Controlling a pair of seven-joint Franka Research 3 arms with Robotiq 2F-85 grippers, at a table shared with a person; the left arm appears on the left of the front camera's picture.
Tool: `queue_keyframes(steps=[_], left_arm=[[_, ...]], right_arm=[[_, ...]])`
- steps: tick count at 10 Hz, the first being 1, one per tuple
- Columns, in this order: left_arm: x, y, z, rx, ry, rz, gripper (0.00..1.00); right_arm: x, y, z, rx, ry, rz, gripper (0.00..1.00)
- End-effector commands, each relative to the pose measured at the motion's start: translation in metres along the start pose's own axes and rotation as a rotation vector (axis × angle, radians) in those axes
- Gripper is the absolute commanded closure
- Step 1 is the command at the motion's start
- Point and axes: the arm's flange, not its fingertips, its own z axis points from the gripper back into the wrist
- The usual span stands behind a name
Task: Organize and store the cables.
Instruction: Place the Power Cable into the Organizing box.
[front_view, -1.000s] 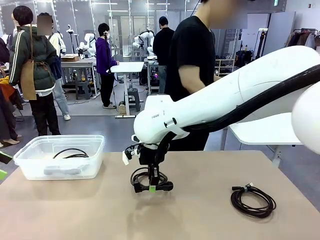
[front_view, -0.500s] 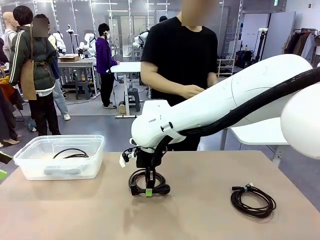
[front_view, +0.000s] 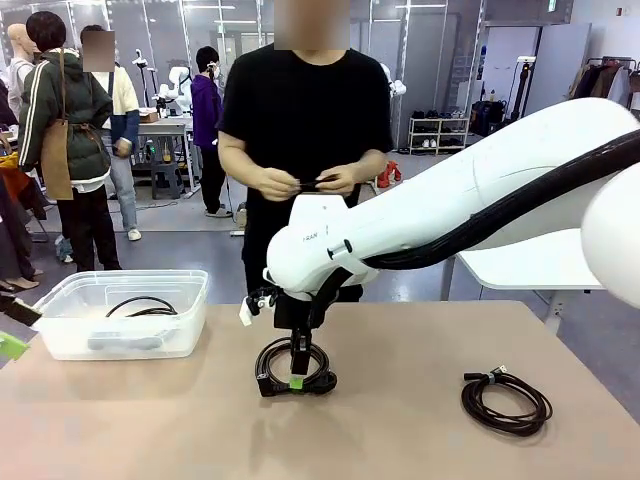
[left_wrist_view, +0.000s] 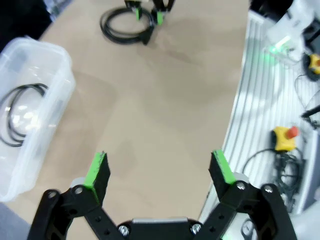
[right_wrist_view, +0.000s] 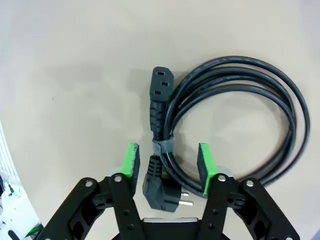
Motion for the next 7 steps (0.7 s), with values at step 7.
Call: queue_keyframes(steps=[7], left_arm=[[0.126,-0.037,-0.061,-0.002,0.238,-0.101,0.00]], right_arm=[[-0.230,0.089,0.097,-0.256,-0.437,-0.255,0.00]])
